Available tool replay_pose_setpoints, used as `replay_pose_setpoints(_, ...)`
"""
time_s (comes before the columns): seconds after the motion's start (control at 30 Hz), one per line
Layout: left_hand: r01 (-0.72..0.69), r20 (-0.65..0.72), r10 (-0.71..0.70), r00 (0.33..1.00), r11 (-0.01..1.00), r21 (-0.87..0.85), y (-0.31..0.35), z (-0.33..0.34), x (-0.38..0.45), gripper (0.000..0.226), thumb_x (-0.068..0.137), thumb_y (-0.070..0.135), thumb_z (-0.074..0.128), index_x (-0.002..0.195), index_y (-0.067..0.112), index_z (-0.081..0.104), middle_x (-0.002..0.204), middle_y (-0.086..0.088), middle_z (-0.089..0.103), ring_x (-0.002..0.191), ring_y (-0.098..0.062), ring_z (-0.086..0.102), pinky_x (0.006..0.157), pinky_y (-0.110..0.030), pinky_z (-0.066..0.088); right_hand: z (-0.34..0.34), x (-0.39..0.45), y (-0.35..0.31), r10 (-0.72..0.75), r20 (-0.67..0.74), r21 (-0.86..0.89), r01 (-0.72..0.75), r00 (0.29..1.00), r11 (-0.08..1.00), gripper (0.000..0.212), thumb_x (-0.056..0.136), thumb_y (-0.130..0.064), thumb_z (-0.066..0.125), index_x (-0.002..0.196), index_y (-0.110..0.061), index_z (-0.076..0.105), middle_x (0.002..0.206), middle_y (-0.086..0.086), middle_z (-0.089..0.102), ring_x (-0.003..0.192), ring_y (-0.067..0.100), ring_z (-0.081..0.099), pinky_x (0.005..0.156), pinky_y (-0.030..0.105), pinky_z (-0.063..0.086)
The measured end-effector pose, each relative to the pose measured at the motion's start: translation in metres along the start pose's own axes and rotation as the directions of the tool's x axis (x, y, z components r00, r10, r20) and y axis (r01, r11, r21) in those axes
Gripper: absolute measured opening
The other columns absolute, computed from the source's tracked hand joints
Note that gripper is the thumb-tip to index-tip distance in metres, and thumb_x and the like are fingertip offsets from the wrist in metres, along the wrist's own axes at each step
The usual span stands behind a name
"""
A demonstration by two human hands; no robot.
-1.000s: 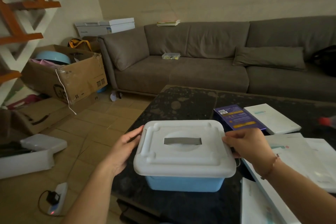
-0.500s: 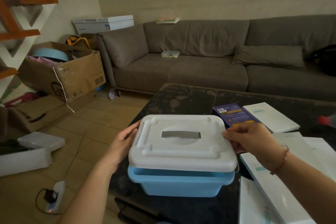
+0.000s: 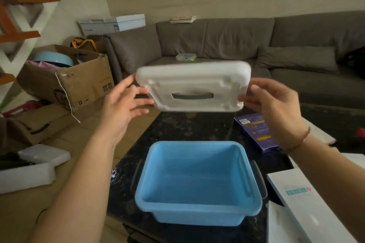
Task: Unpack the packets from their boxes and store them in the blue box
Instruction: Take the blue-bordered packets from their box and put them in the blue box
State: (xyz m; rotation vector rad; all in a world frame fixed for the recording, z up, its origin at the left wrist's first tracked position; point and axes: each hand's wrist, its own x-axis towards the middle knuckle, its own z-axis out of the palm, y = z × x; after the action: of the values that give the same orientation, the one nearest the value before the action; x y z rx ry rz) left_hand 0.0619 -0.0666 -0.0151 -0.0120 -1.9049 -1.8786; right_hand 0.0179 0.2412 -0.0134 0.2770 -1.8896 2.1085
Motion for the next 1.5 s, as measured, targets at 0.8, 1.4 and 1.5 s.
replay_pose_setpoints(0.8, 0.502, -0.031, -0.647, 0.762, 0.559, 0.66, -0.114, -0.009, -0.029, 0.013, 0.093, 0.03, 0.063, 0.095, 0.025, 0.075, 0.089, -0.002, 0.076, 0.078, -0.017, 0.071, 0.065, -0.028, 0.057, -0.019, 0.007, 0.149, 0.582, 0.228, -0.537, -0.398, 0.781, 0.744, 0.041, 0.096, -0.008, 0.057, 0.136, -0.003, 0.052, 0.124, 0.015, 0.065, 0.106, 0.028, 0.063, 0.09, 0.035, 0.053)
replay_pose_setpoints(1.4, -0.292, 0.604, -0.399, 0.69, 0.609, 0.737, -0.05, -0.027, -0.094, 0.121, 0.056, 0.074, 0.079, 0.146, 0.053, 0.001, 0.149, 0.041, -0.021, 0.139, 0.02, -0.017, 0.116, -0.016, 0.005, -0.064, -0.135, 0.066, 0.29, 0.45, -0.746, 0.177, 0.845, 0.642, 0.099, 0.077, -0.067, 0.063, 0.15, -0.048, -0.002, 0.159, -0.028, 0.003, 0.147, -0.001, 0.007, 0.113, 0.017, 0.01)
replay_pose_setpoints(1.5, -0.243, 0.545, -0.356, 0.759, 0.621, 0.745, -0.05, -0.022, -0.093, 0.109, 0.06, 0.07, 0.077, 0.145, 0.056, 0.009, 0.149, 0.045, -0.012, 0.141, 0.018, -0.008, 0.112, -0.014, 0.009, -0.056, -0.128, 0.069, 0.295, 0.425, -0.741, 0.142, 0.856, 0.657, 0.091, 0.083, -0.065, 0.058, 0.152, -0.043, 0.002, 0.161, -0.022, 0.004, 0.15, 0.004, 0.004, 0.119, 0.029, 0.014)
